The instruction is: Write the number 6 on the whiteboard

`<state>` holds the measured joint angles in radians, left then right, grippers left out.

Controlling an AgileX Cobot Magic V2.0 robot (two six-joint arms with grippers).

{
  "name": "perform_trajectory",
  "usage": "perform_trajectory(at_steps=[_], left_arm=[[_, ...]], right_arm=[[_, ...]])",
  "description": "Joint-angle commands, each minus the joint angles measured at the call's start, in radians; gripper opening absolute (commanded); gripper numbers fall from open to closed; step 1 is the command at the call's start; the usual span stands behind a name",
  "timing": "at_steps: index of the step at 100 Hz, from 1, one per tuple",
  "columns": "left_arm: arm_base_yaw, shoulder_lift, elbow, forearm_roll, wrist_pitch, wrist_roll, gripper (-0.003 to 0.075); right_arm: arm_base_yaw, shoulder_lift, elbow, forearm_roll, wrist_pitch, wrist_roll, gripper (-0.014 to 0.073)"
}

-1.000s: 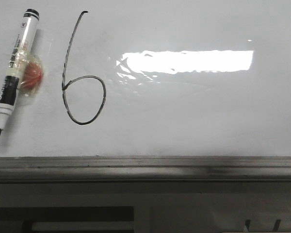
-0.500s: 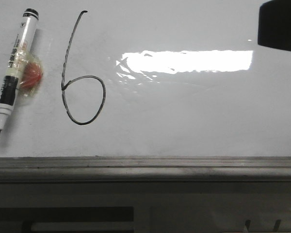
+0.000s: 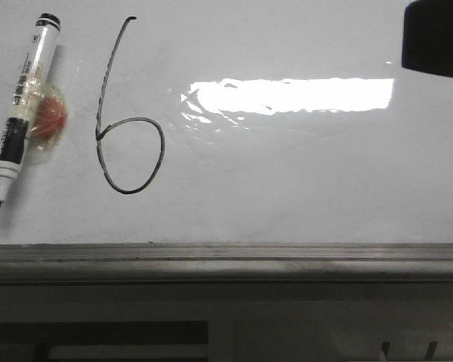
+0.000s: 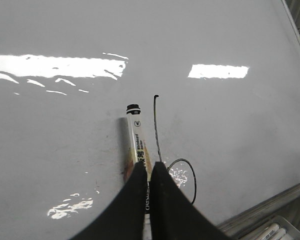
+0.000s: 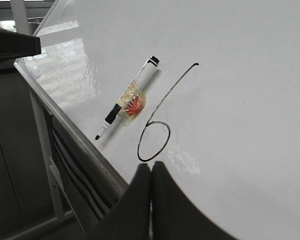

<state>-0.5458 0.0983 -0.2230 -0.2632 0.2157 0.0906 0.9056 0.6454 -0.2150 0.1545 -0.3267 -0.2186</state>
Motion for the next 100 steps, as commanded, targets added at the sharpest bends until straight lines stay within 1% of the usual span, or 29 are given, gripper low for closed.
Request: perform_trajectory(at_steps=[1, 48, 60, 70, 83, 95, 100], left_arm=[[0.001, 0.009, -0.027, -0.004, -0.076, 0.0, -0.0021], [0.001, 0.009, -0.027, -0.004, -0.076, 0.0, -0.0021], [0.018, 0.009, -0.027, 0.099, -0.076, -0.005, -0.0021], [0.075, 0.009, -0.027, 0.155, -0.076, -0.009, -0.0021], [0.197, -0.004, -0.025, 0.186, -0.073, -0.016, -0.0021], [0.319, -0.049, 0.022, 0.207, -0.073, -0.162, -0.0021], [0.369, -0.074, 0.053, 0.235, -0.073, -0.183, -0.0021]], right_arm=[[-0.002, -0.002, -0.025, -0.001, -0.09, -0.002, -0.0069], [-0.002, -0.002, -0.025, -0.001, -0.09, -0.002, -0.0069], [-0.002, -0.002, -0.025, -0.001, -0.09, -0.002, -0.0069], [-0.002, -0.002, -0.025, -0.001, -0.09, -0.002, -0.0069], [-0.002, -0.002, -0.025, -0.001, -0.09, -0.002, -0.0069], [-0.002, -0.002, -0.025, -0.001, -0.09, -0.002, -0.0069], [-0.002, -0.002, -0.025, -0.001, -0.09, -0.002, -0.0069]])
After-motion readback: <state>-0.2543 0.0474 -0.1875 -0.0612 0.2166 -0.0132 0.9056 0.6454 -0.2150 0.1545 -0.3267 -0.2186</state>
